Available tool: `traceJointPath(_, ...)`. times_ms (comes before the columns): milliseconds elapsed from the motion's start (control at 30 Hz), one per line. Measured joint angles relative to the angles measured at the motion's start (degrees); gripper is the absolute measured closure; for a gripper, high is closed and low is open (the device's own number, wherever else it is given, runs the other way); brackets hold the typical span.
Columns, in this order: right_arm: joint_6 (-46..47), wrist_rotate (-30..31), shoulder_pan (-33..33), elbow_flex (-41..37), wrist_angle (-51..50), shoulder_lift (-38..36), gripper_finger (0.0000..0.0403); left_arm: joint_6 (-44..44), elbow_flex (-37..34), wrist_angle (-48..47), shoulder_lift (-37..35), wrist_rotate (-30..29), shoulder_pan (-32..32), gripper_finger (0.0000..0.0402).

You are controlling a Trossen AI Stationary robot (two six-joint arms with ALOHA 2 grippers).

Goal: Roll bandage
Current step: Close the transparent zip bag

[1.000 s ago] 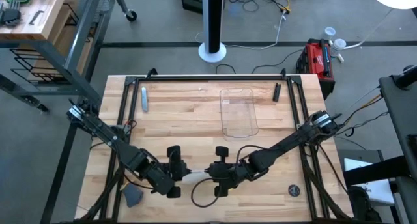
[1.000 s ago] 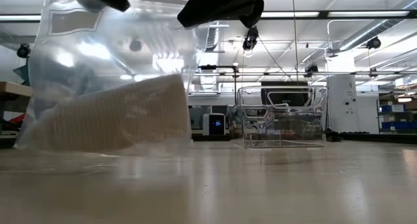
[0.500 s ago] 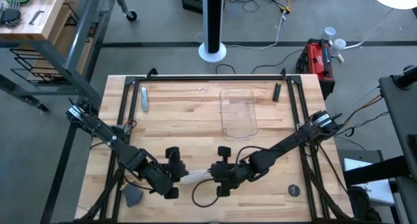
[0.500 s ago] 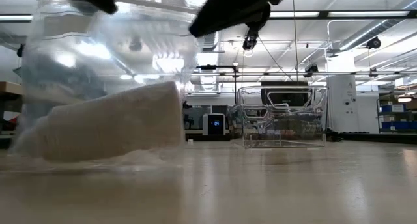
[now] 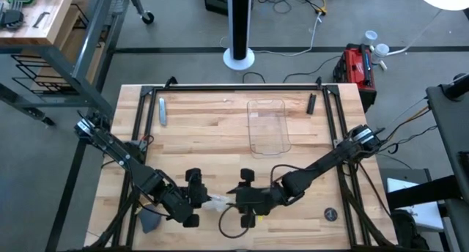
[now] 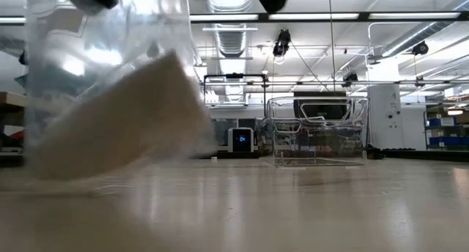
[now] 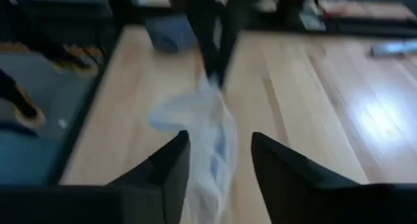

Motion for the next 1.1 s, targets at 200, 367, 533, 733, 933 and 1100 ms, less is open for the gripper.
traceJointPath(200, -2.4, 1.7, -0.1, 0.0, 2.8, 0.2, 0.0223, 2.8, 0.0, 2.8, 0.0, -0.6, 0.1, 0.0401)
traceJointPath(367, -0.7, 6.9, -0.1, 0.0, -3.4, -0.2, 0.0228, 0.7, 0.0, 1.6, 0.0, -0.9, 0.2, 0.0401)
traceJointPath(533, 1.6, 7.2, 0.1, 0.1, -7.4, -0.5, 0.0235, -1.0, 0.0, -0.2, 0.0, -0.9, 0.1, 0.0401)
traceJointPath(733, 4.8, 11.3, 0.6, 0.2, -12.4, -1.2, 0.0236, -5.6, 0.1, -4.1, 0.0, -1.0, 0.2, 0.0401)
traceJointPath(933, 10.0, 15.7, 0.9, 0.2, -19.7, -2.6, 0.0240, -9.0, 0.1, -7.3, 0.0, -0.9, 0.2, 0.0401)
traceJointPath(1100, -0.1, 9.1, 1.1, 0.1, -4.0, -1.6, 0.0243, -4.9, 0.1, -2.8, 0.1, -2.0, 0.2, 0.0401)
